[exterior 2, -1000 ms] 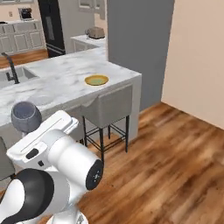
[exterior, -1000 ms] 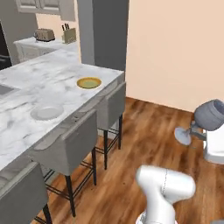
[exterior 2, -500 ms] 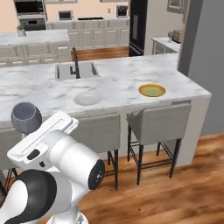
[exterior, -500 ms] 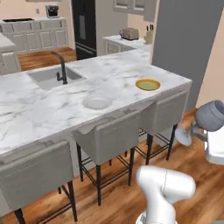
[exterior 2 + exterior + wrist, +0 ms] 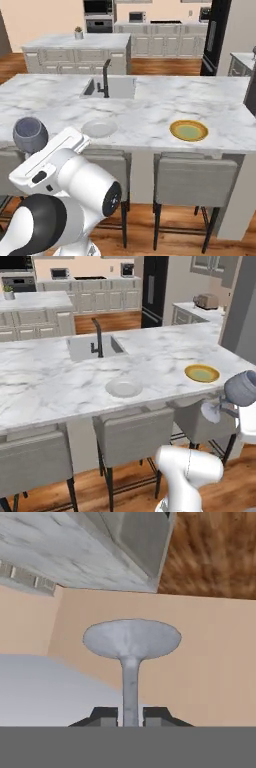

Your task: Retrieve the wine glasses from the counter and place one next to each plate.

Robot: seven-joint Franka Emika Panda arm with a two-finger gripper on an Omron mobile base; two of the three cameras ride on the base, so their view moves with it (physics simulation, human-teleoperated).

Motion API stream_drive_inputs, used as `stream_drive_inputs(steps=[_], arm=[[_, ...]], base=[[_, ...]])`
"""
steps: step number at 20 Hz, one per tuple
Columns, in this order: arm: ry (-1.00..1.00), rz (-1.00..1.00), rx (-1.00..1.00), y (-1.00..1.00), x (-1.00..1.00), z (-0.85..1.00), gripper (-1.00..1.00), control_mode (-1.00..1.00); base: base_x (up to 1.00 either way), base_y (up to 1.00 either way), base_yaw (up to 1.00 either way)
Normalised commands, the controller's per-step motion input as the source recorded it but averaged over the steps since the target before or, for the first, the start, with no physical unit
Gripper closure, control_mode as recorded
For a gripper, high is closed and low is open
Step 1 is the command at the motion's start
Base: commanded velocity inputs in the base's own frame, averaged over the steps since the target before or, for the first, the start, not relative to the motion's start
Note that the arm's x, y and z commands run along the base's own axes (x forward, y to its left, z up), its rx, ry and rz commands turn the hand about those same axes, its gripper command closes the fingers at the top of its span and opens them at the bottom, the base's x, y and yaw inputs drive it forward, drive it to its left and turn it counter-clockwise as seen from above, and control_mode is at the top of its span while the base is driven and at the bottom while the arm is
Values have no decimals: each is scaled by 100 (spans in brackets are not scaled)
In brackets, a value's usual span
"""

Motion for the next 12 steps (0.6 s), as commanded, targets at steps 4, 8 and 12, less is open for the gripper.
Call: stream_drive_inputs(steps=[4, 8, 12], arm=[[0, 0, 0, 0, 0, 0, 100, 100], [0, 0, 0, 0, 0, 0, 100, 100], [0, 0, 0, 0, 0, 0, 100, 100]], base=[[69, -88, 29], [97, -73, 26], [100, -7, 25]])
